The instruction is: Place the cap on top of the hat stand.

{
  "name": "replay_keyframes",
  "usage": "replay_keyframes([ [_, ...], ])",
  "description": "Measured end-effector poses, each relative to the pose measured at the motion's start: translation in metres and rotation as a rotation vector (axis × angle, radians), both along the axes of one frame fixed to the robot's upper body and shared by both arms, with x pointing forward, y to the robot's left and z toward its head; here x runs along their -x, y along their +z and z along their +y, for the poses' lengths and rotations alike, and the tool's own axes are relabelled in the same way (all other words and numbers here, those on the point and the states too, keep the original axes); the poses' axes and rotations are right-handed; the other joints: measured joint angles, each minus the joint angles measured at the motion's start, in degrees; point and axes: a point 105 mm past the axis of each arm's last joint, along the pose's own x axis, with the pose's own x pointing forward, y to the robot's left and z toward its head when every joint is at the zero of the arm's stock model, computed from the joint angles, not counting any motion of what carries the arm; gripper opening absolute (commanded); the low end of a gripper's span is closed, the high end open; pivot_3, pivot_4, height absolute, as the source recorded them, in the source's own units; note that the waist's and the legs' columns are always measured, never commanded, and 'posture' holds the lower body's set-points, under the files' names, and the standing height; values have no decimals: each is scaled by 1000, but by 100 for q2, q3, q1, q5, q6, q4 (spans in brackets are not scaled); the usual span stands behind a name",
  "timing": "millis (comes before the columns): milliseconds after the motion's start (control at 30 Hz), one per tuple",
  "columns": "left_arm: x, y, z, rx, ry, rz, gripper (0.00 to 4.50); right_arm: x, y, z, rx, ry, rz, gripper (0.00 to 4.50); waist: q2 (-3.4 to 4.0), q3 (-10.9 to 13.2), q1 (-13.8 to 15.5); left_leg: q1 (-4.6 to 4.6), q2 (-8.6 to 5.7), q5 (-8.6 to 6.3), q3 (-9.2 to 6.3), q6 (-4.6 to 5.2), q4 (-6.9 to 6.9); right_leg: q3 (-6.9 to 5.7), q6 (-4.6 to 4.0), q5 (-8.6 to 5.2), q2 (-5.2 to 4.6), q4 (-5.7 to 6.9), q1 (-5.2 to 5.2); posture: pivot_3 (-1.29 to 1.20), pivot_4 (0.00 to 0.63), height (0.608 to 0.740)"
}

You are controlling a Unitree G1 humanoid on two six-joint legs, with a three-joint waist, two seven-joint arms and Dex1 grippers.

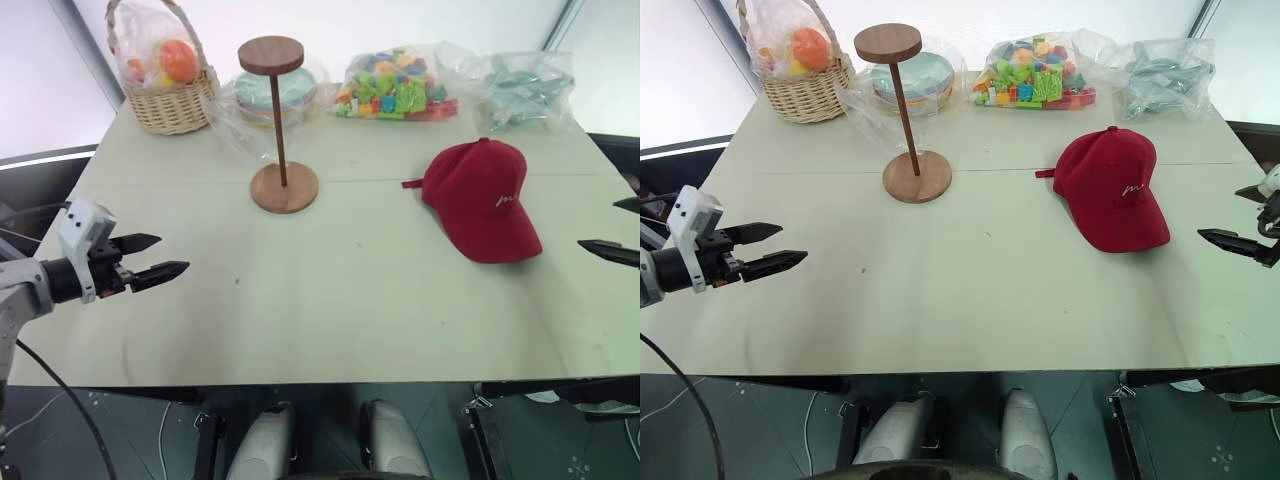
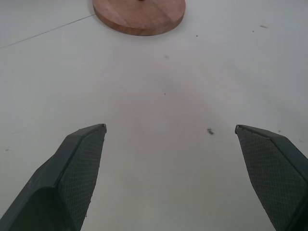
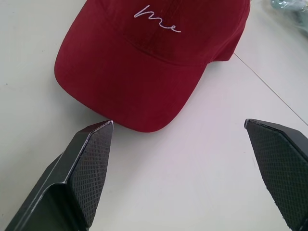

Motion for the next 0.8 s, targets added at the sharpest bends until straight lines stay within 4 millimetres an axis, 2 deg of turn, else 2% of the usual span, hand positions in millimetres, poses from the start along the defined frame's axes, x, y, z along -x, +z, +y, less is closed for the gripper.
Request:
replay_keyframes([
  [467,-1,7,5,-25,8,-15,4500,-8,5,5,-1,12,-51,4463,0,0,2,0,0,0,0,0,0,0,0,0,0,0,0,0,150,740],
  [633,-7,25,9,-28,-3,-53,4500,-9,4,5,8,13,-53,4463,0,0,0,0,0,0,0,0,0,-1,0,0,2,0,0,0,150,740],
  [767,-6,52,-7,20,-133,-94,4500,-11,5,4,9,6,-59,4463,-2,1,3,-1,-1,0,1,0,2,-4,0,0,3,1,0,0,150,740],
  [800,-7,65,-17,47,-194,-117,4500,-12,6,3,8,2,-62,4463,-2,1,15,0,-2,0,-1,0,6,-8,0,0,5,3,3,0,150,740],
])
